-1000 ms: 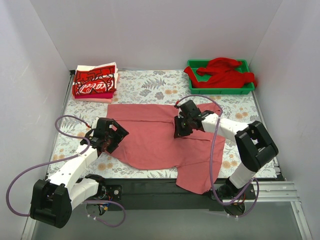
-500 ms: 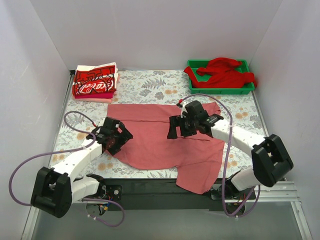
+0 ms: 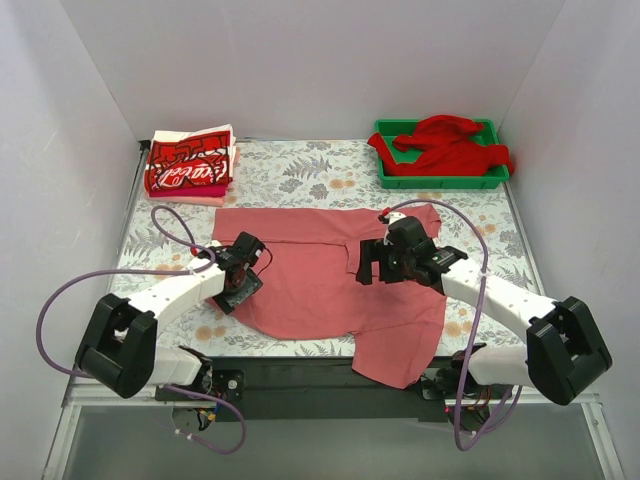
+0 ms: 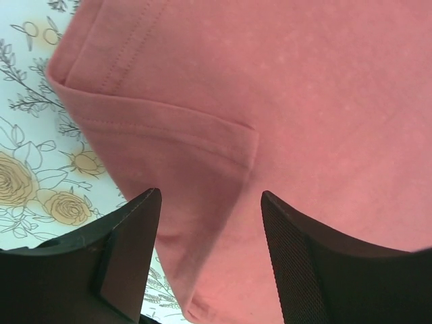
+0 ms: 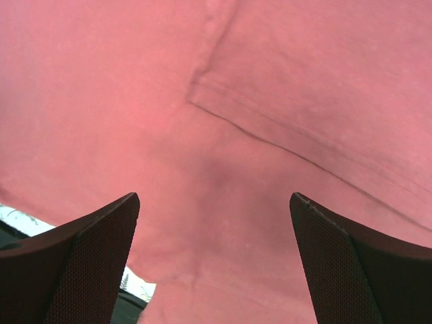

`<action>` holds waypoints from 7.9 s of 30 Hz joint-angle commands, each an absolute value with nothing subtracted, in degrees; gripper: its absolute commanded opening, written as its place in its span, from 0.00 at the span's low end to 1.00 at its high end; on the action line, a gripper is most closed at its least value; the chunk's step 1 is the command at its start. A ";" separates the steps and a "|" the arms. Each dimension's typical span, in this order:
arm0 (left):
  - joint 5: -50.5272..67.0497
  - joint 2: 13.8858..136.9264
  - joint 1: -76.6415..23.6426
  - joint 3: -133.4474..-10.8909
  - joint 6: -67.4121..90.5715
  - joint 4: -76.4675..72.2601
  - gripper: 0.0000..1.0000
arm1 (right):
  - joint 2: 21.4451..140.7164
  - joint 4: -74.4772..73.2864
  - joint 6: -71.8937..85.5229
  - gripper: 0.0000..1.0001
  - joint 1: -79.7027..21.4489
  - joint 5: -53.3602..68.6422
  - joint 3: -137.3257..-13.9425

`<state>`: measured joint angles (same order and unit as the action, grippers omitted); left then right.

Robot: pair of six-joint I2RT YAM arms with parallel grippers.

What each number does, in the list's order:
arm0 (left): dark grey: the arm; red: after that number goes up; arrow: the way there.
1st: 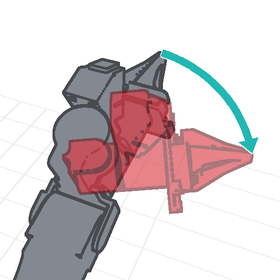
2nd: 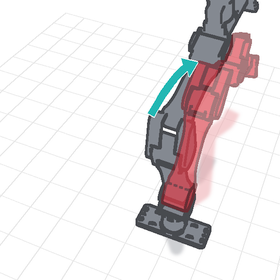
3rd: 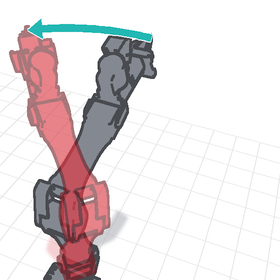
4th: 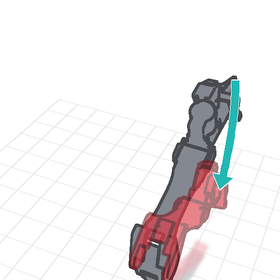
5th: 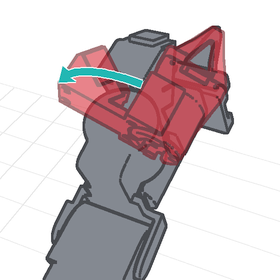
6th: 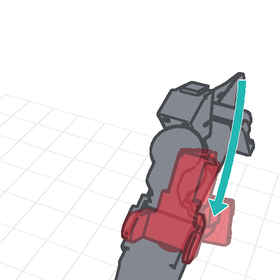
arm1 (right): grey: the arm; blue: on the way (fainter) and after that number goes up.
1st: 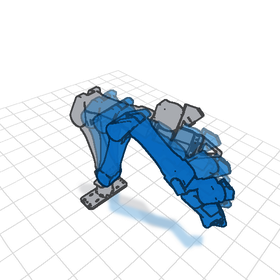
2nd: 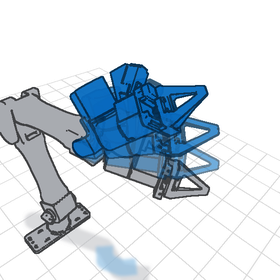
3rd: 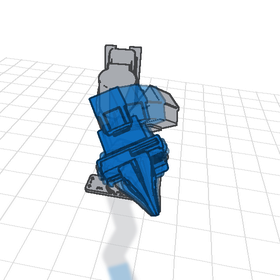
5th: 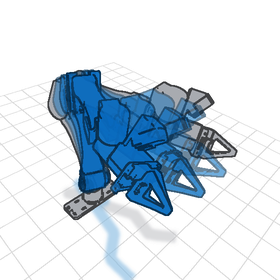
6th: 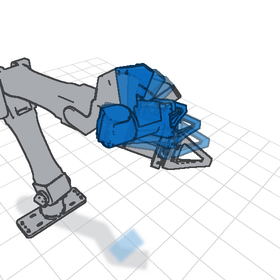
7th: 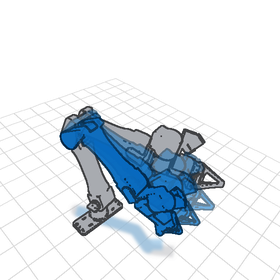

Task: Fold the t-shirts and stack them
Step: Fold the tshirt

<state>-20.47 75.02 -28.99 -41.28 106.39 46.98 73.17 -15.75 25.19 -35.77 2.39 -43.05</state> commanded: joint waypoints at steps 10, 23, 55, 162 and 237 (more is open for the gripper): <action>-23.91 79.01 -29.09 -44.64 104.42 48.16 0.54 | 66.71 -14.59 25.93 0.98 -34.89 -6.06 -37.71; -24.52 79.37 -29.53 -45.88 106.08 56.15 0.13 | 63.46 -15.82 26.28 0.98 -34.63 -12.12 -35.68; -24.35 65.57 -29.71 -42.37 112.32 58.45 0.00 | 64.78 -48.42 37.95 0.86 -76.64 -15.22 -38.33; -34.98 91.66 -13.54 -66.88 105.30 43.34 0.04 | 93.50 -29.36 2.73 0.01 -30.41 -29.71 -79.97; 5.53 78.14 -33.22 -38.32 102.83 24.18 0.90 | 157.85 -2.47 23.64 0.98 -23.20 9.23 -137.99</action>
<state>-0.16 79.00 -31.68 -40.03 101.73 26.79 154.50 -7.79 18.96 -24.01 7.90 -135.72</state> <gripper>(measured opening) 0.894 0.982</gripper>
